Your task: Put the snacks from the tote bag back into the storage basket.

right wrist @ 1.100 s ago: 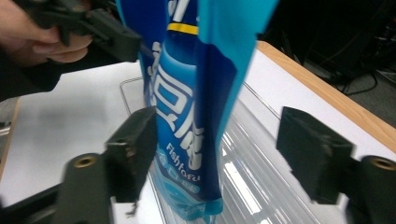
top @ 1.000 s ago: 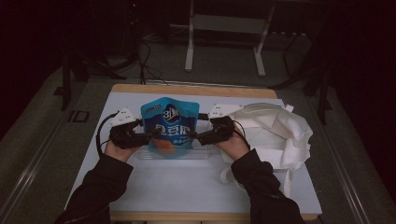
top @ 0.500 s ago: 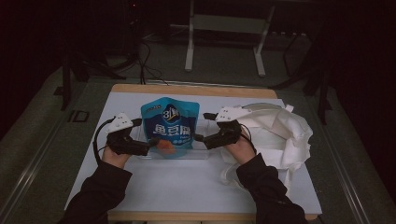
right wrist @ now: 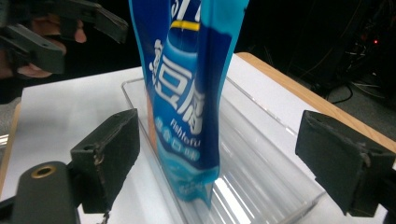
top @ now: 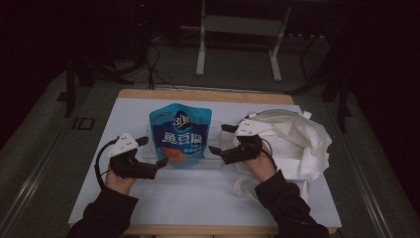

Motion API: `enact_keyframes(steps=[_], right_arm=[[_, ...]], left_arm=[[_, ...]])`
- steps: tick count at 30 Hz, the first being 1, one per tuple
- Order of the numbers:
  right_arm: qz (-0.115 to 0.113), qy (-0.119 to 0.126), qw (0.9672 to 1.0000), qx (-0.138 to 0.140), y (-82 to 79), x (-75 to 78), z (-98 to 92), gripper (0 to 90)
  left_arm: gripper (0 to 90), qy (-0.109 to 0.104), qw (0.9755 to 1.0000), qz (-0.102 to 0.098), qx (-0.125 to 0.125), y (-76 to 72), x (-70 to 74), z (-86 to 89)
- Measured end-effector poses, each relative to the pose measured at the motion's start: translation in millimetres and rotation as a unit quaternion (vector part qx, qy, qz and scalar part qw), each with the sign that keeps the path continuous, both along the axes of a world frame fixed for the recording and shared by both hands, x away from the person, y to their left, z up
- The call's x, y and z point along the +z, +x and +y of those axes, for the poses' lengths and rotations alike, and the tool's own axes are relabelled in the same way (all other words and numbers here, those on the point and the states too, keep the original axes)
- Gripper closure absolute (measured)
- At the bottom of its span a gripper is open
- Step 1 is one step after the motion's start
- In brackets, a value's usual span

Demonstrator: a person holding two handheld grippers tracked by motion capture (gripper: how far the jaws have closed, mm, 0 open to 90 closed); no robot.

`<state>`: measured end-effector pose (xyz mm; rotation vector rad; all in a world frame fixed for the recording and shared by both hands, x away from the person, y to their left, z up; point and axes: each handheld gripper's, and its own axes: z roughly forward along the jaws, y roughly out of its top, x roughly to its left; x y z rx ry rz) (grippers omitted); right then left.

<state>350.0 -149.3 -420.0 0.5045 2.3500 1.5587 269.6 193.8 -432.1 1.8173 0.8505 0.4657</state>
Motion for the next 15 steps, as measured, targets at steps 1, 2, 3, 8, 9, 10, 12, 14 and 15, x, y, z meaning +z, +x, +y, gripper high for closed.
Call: enact_keyframes(steps=[1, 2, 3, 8, 9, 10, 12, 14, 15], right_arm=[[0.0, -0.002, 1.0, 0.002, -1.4, -1.1, -1.1, 13.9], [0.002, -0.004, 1.0, 0.0, -3.2, -2.0, -2.0, 13.9], [0.002, -0.002, 1.0, -0.001, -4.9, -2.8, -3.2, 13.9], [0.002, 0.002, 1.0, 0.002, -16.9, -5.1, -8.9, 13.9], [0.004, 0.0, 1.0, 0.0, -19.8, -6.0, -9.8, 13.9], [0.004, -0.006, 1.0, -0.003, -22.3, -7.0, -10.5, 13.9], [0.007, -0.009, 0.9999, -0.008, -27.2, -9.1, -12.5, 13.9], [0.008, -0.011, 0.9998, -0.013, -31.4, -10.7, -15.7, 13.9], [0.006, -0.008, 0.9998, -0.015, -33.6, -11.3, -17.8, 13.9]], left_arm=[[1.3, -0.002, 1.0, -0.003, -0.005, -2.6, 0.3, -2.1], [1.3, -0.006, 0.9999, -0.003, -0.012, -4.8, 0.7, -4.2], [1.3, -0.009, 0.9998, -0.006, -0.015, -7.4, 1.3, -6.6], [1.3, -0.006, 0.9988, -0.016, -0.045, -17.9, 3.3, -21.3], [1.3, -0.007, 0.9984, -0.015, -0.053, -19.3, 3.0, -24.9], [1.3, -0.005, 0.998, -0.011, -0.063, -20.5, 3.0, -28.5], [1.3, -0.004, 0.9975, -0.016, -0.069, -23.9, 2.7, -35.7], [1.3, -0.01, 0.9962, -0.008, -0.086, -25.6, 2.8, -41.7], [1.3, -0.012, 0.9958, -0.011, -0.09, -26.9, 2.6, -44.6]])
